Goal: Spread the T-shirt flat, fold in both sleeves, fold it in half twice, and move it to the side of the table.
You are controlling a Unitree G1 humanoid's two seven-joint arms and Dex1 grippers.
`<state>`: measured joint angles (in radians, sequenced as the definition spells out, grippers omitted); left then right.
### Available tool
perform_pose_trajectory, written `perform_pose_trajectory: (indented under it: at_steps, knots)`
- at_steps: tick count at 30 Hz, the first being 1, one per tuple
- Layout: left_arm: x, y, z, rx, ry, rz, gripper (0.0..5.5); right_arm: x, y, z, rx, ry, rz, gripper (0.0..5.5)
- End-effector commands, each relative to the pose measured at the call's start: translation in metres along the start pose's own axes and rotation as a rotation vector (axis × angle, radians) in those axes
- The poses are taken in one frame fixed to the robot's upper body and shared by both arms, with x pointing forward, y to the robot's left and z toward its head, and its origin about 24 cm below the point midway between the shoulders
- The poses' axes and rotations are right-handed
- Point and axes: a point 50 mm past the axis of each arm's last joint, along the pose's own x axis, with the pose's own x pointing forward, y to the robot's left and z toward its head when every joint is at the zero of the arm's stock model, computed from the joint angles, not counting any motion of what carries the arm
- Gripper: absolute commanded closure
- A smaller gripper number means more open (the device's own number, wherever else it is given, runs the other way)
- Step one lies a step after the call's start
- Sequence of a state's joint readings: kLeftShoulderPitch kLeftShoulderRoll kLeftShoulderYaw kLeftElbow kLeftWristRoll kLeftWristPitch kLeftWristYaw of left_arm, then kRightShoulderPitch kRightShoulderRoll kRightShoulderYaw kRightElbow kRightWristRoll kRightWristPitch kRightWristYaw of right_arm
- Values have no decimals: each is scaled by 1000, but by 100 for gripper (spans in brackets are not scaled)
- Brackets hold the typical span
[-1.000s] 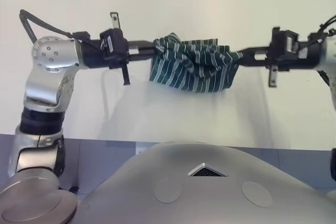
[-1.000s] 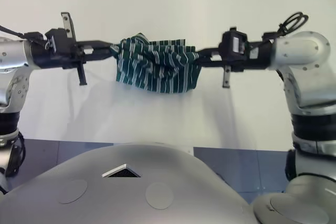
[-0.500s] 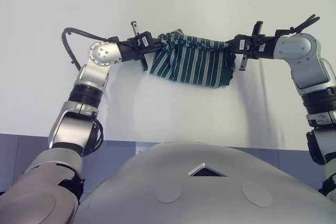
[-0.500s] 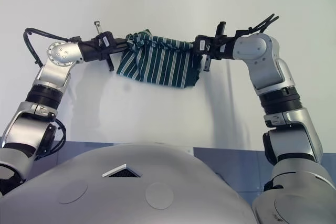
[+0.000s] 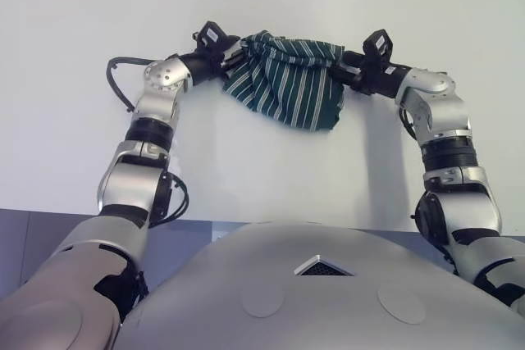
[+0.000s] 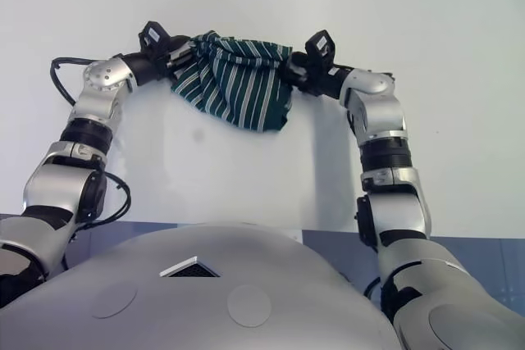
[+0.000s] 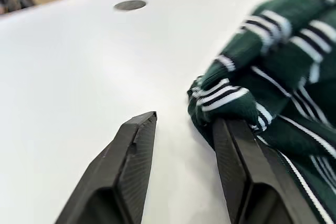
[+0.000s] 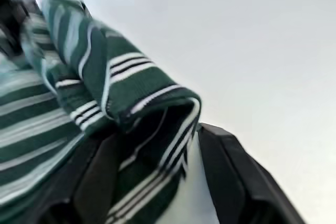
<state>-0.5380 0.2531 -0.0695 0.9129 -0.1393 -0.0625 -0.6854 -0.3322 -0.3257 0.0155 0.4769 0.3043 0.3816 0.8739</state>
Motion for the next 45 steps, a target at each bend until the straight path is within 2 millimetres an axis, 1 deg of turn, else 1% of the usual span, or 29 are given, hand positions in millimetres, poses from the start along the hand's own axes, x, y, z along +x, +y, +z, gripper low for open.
perform_pose_trajectory:
  at_steps: [1,2,4,5,7,9,11,12,13,14,15,16,17,19,21,23,25,27,29,32,34,35,38,40,42,44,45]
  knots:
    - [3,6,-14,-426,72,98,301,-3,-11,-17,287,-37,-37,224]
    - [3,9,-12,-505,69,129,291,-8,-17,-14,322,-68,-54,212]
    - [1,16,-11,-552,94,201,258,-23,-32,-4,310,-105,-109,176]
    - [-1,20,-10,-534,114,231,244,-31,-41,3,285,-125,-148,161]
    - [-3,24,-8,-473,133,273,205,-43,-53,27,195,-193,-210,115]
    - [-3,27,-4,-431,125,294,179,-45,-53,47,97,-253,-211,85]
    - [-3,29,9,-378,42,291,143,-39,-38,71,-21,-341,-148,42]
    - [-4,26,21,-339,-58,222,120,-33,-23,86,-86,-400,-91,18]
    - [-9,21,37,-248,-180,144,118,-28,-8,98,-139,-445,-36,13]
    - [-17,12,51,-113,-284,69,118,-22,5,106,-183,-467,5,13]
    - [-25,-2,66,-45,-377,-32,118,-16,19,110,-234,-468,46,13]
    - [-33,-17,74,22,-425,-117,118,-9,30,111,-281,-453,73,13]
    - [-38,-28,77,87,-437,-168,118,-2,40,110,-334,-424,93,13]
    - [-40,-42,77,178,-420,-207,118,13,53,103,-427,-356,117,13]
    - [-36,-54,72,263,-389,-213,118,28,63,93,-506,-286,133,13]
    - [-30,-59,62,367,-310,-209,118,39,69,84,-576,-228,142,13]
    - [-25,-57,46,527,-200,-194,118,41,68,77,-631,-179,143,13]
    - [-23,-52,27,702,-74,-195,118,41,66,71,-671,-136,150,13]
    - [-25,-47,8,829,28,-214,118,43,60,64,-710,-87,127,13]
    - [-27,-39,-8,938,118,-221,118,46,45,55,-758,-13,39,13]
    - [-28,-34,-15,986,162,-222,118,47,34,50,-771,27,-33,13]
    - [-28,-33,-20,1004,181,-224,118,47,26,47,-788,68,-91,13]
    - [-26,-36,-28,1013,192,-237,118,47,8,42,-769,115,-211,13]
    - [-25,-41,-31,1010,184,-247,118,47,0,45,-681,82,-274,13]
    - [-24,-44,-33,1009,180,-259,118,44,-11,48,-529,31,-342,13]
    - [-24,-46,-35,1008,179,-264,118,42,-17,49,-389,-15,-354,13]
    - [-24,-46,-35,1008,179,-266,118,41,-18,49,-304,-45,-333,13]
